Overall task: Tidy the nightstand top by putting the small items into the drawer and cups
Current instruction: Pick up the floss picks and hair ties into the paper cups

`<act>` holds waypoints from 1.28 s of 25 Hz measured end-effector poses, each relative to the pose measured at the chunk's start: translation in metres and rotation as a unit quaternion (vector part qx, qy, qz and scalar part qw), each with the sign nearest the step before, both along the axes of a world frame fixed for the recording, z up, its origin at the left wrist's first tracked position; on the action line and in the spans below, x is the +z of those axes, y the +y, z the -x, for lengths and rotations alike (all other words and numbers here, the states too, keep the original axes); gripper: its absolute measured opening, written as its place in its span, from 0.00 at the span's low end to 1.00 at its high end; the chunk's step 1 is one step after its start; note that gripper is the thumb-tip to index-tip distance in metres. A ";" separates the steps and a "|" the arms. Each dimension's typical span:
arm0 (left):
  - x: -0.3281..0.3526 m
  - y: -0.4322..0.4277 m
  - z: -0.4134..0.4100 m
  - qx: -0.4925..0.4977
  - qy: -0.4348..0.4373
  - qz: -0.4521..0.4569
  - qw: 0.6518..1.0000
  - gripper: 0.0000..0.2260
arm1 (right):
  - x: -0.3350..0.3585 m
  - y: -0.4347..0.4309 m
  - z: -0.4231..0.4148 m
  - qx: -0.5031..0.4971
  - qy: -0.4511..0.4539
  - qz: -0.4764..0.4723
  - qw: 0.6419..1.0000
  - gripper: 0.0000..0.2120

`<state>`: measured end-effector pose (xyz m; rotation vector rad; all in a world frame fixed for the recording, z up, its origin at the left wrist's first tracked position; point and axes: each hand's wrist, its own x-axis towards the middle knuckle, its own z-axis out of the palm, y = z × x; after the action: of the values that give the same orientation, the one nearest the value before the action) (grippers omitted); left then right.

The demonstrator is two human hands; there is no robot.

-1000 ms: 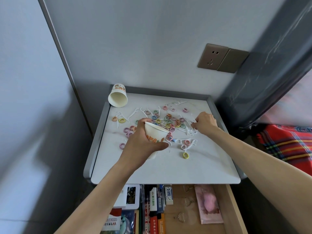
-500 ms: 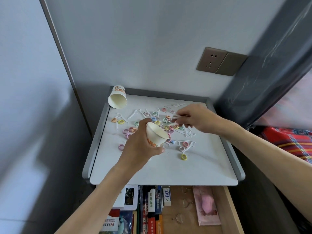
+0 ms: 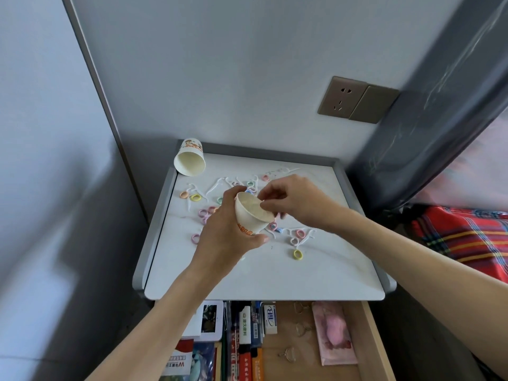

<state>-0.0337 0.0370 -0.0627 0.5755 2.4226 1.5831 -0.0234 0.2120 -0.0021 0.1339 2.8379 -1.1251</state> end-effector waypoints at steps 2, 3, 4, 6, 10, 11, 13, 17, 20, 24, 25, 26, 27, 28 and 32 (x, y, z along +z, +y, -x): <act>0.003 0.001 0.000 0.019 -0.017 -0.006 1.000 0.38 | -0.010 0.002 -0.003 -0.016 -0.042 0.124 0.991 0.09; 0.003 0.000 0.000 0.031 -0.017 -0.002 0.999 0.38 | -0.017 0.010 -0.003 -0.044 -0.040 0.160 0.985 0.11; 0.003 -0.001 0.001 0.040 -0.013 0.002 0.999 0.37 | -0.024 0.021 -0.001 -0.090 -0.025 0.159 0.983 0.11; 0.001 -0.003 0.002 0.046 -0.003 0.009 0.999 0.35 | -0.047 0.058 0.004 -0.204 0.001 0.026 0.979 0.10; -0.003 -0.004 0.006 0.045 -0.002 0.014 0.999 0.33 | -0.086 0.102 0.010 -0.257 -0.101 -0.154 0.949 0.23; -0.003 -0.003 0.007 0.046 -0.004 0.015 0.999 0.33 | -0.090 0.101 0.015 -0.252 -0.099 -0.154 0.950 0.24; -0.004 -0.003 0.008 0.048 -0.008 0.017 0.999 0.33 | -0.093 0.094 0.027 -0.255 -0.078 -0.145 0.953 0.20; -0.005 -0.003 0.009 0.047 -0.008 0.020 0.999 0.33 | -0.095 0.081 0.039 -0.230 -0.077 -0.187 0.952 0.08; -0.004 -0.003 0.008 0.043 -0.009 0.021 0.999 0.32 | -0.094 0.082 0.040 -0.209 -0.109 -0.233 0.943 0.12; -0.003 -0.004 0.008 0.041 -0.010 0.019 0.999 0.33 | -0.097 0.080 0.038 -0.176 -0.101 -0.288 0.936 0.14; -0.003 -0.004 0.008 0.041 -0.010 0.018 0.999 0.32 | -0.098 0.079 0.037 -0.168 -0.094 -0.302 0.934 0.12; -0.003 -0.004 0.008 0.040 -0.009 0.017 0.999 0.32 | -0.099 0.077 0.036 -0.162 -0.089 -0.314 0.931 0.10; -0.003 -0.004 0.008 0.038 -0.010 0.015 0.999 0.32 | -0.099 0.076 0.036 -0.159 -0.085 -0.322 0.929 0.09; -0.003 -0.004 0.008 0.037 -0.011 0.012 0.999 0.32 | -0.100 0.075 0.035 -0.159 -0.082 -0.327 0.928 0.09; -0.003 -0.004 0.007 0.033 -0.012 0.007 0.999 0.32 | -0.100 0.074 0.037 -0.164 -0.082 -0.318 0.930 0.09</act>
<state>-0.0408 0.0328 -0.0656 0.4764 2.4574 1.5880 -0.0601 0.2862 -0.1022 0.7254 2.9669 -0.1554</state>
